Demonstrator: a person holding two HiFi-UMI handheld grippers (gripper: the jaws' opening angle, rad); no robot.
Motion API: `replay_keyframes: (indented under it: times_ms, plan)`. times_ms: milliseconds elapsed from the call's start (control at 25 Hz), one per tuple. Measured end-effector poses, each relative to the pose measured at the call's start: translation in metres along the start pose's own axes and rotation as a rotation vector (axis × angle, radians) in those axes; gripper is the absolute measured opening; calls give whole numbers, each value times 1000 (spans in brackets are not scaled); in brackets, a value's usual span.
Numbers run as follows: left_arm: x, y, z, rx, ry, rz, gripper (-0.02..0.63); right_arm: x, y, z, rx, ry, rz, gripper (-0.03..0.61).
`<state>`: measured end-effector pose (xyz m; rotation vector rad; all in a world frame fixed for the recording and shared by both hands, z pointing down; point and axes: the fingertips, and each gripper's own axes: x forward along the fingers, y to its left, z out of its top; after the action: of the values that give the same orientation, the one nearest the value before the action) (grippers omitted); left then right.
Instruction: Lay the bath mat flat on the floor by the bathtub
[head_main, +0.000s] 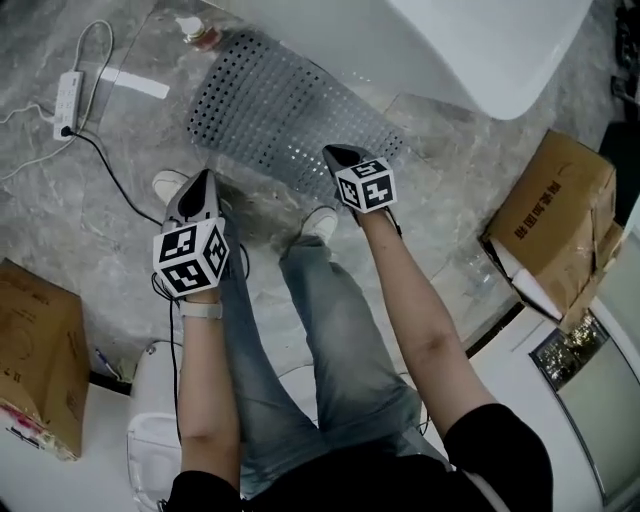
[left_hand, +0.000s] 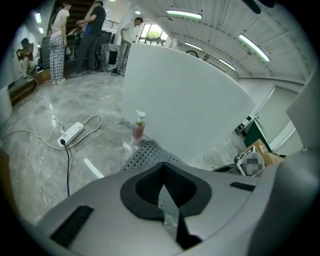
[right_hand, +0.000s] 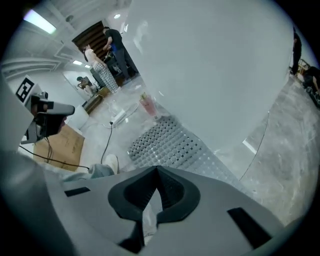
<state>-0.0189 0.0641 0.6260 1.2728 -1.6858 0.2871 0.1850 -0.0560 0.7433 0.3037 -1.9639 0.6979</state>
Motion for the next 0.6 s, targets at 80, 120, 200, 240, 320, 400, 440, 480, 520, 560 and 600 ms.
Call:
replay_keyframes:
  times_ms: [80, 120, 200, 240, 320, 400, 440, 480, 520, 560, 600]
  plan:
    - [-11, -19, 9, 19, 3, -26, 18, -30, 13, 12, 8, -33, 15, 25]
    - [-17, -28, 14, 24, 10, -40, 18, -46, 20, 17, 7, -47, 22, 25]
    - [-29, -47, 27, 36, 22, -64, 18, -80, 32, 26, 5, -70, 31, 25]
    - [-37, -57, 35, 51, 25, -72, 18, -97, 38, 30, 11, -79, 37, 25]
    - [-52, -74, 49, 96, 26, -82, 18, -131, 50, 37, 24, -97, 52, 25]
    - [-67, -89, 63, 136, 23, -93, 18, -163, 61, 45, 27, -122, 63, 25]
    - [-74, -96, 70, 156, 21, -99, 18, -178, 66, 50, 30, -141, 66, 25]
    - [-80, -103, 76, 179, 21, -106, 18, -193, 70, 56, 38, -163, 68, 25]
    - [-86, -110, 81, 203, 25, -113, 17, -208, 73, 61, 49, -186, 69, 25]
    - [-94, -117, 85, 226, 31, -122, 18, -222, 77, 66, 63, -206, 70, 25]
    - [-101, -126, 89, 248, 37, -134, 18, -236, 80, 71, 75, -224, 71, 25]
